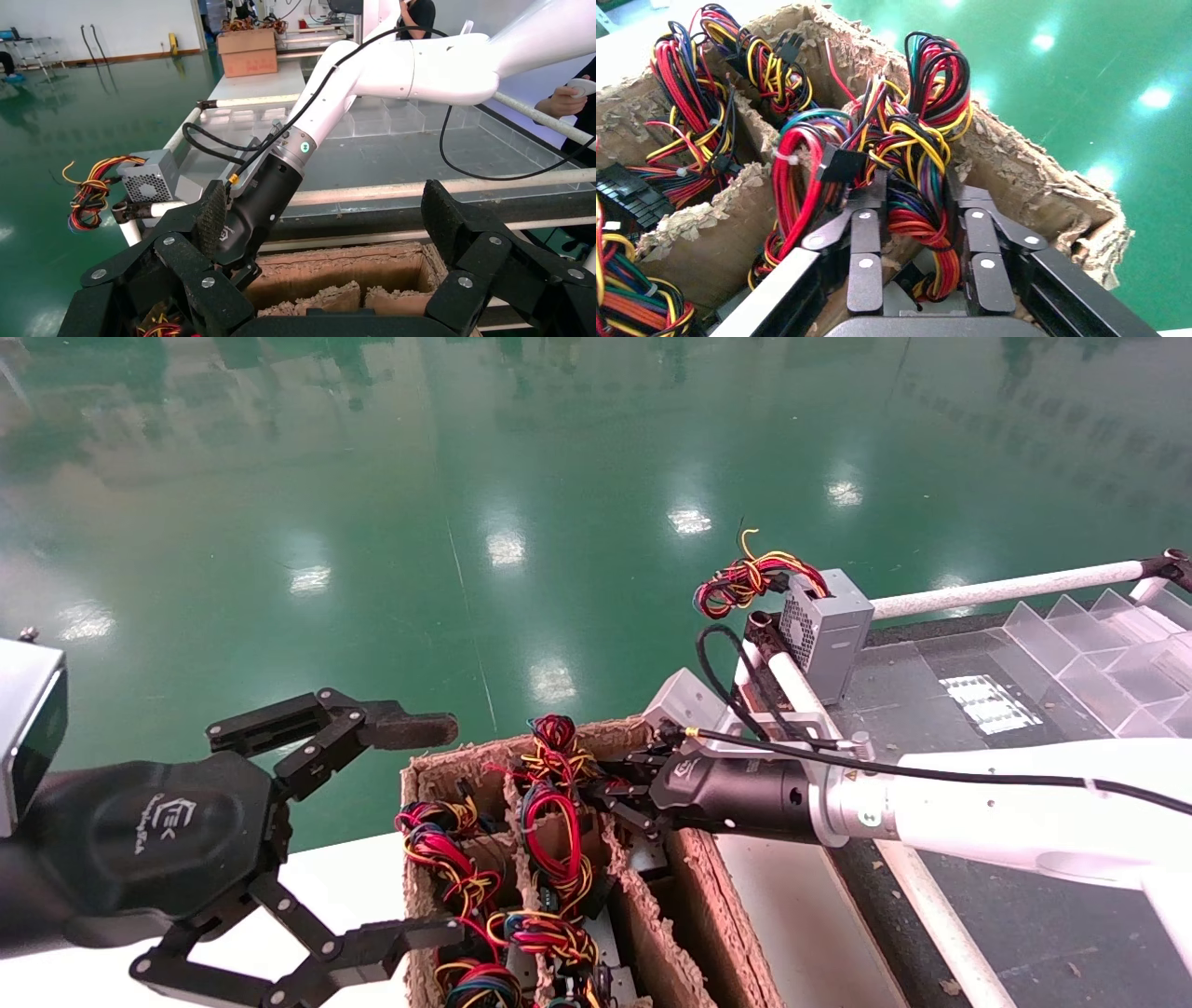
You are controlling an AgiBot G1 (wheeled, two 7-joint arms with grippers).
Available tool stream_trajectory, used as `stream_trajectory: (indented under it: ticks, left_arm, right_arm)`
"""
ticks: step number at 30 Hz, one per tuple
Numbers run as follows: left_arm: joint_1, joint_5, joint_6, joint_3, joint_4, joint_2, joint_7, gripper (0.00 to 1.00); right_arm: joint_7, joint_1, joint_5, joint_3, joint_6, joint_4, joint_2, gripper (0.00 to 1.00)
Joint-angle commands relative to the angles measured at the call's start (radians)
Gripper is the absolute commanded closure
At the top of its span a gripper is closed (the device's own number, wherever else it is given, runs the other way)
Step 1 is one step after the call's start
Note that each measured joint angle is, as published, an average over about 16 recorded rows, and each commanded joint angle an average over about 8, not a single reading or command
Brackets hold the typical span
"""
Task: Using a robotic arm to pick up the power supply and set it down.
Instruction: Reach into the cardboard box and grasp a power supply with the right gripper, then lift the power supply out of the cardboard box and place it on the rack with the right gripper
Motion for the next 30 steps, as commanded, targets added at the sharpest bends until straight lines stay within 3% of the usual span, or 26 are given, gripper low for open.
stream_trajectory:
  ticks: [1,30]
  left_arm:
    - [0.0,0.0,0.0,0.0,0.0,0.0,0.0,0.0]
    - [0.0,0.0,0.0,0.001,0.0,0.0,0.0,0.0]
  right_arm:
    - [-0.005,0.001,0.007,0.004,-0.004,-0.002,0.003,1.0]
    - [-0.055,0.004,0.159,0.101,-0.056,0.053,0.078,1.0]
